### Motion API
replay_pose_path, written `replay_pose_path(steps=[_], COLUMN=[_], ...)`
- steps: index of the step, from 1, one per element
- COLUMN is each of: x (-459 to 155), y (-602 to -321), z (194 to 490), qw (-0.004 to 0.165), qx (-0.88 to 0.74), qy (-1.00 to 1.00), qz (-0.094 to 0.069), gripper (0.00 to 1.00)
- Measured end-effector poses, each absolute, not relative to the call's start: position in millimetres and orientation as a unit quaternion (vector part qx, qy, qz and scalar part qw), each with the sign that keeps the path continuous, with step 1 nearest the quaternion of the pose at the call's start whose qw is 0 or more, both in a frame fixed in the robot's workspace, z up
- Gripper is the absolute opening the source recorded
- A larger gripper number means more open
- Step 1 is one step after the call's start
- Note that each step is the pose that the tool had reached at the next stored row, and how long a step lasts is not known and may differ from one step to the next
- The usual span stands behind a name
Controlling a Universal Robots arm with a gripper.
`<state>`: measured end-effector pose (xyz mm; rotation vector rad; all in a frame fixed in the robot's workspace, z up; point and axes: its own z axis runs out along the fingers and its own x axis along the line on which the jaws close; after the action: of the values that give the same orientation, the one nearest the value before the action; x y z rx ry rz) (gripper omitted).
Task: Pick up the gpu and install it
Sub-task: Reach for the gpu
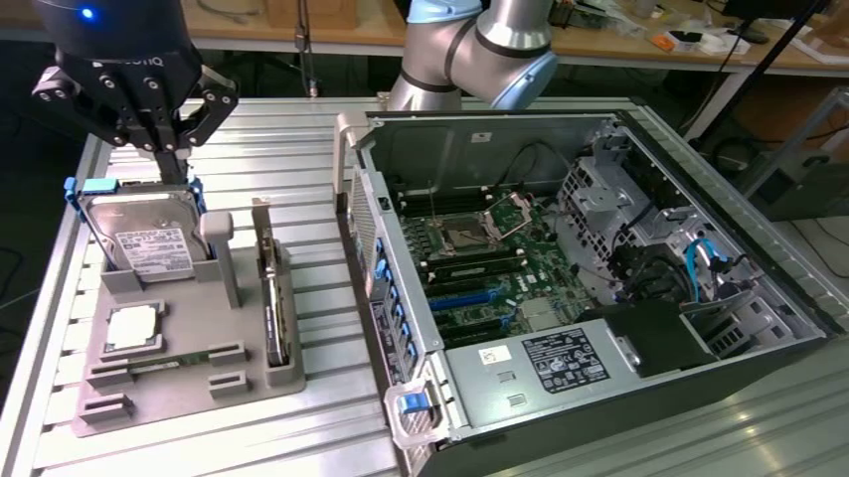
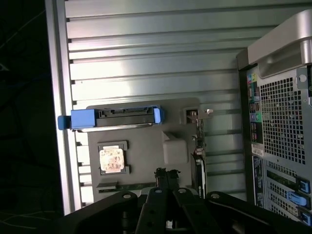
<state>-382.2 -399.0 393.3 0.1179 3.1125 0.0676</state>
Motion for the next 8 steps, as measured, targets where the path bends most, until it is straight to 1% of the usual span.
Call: replay_pose_path(steps=[8], x=[-384.1], y=[-398.9], z=[393.3], qw=[0.013], qx=[0.038], qy=[0.999], qz=[0.022], gripper=[0.11])
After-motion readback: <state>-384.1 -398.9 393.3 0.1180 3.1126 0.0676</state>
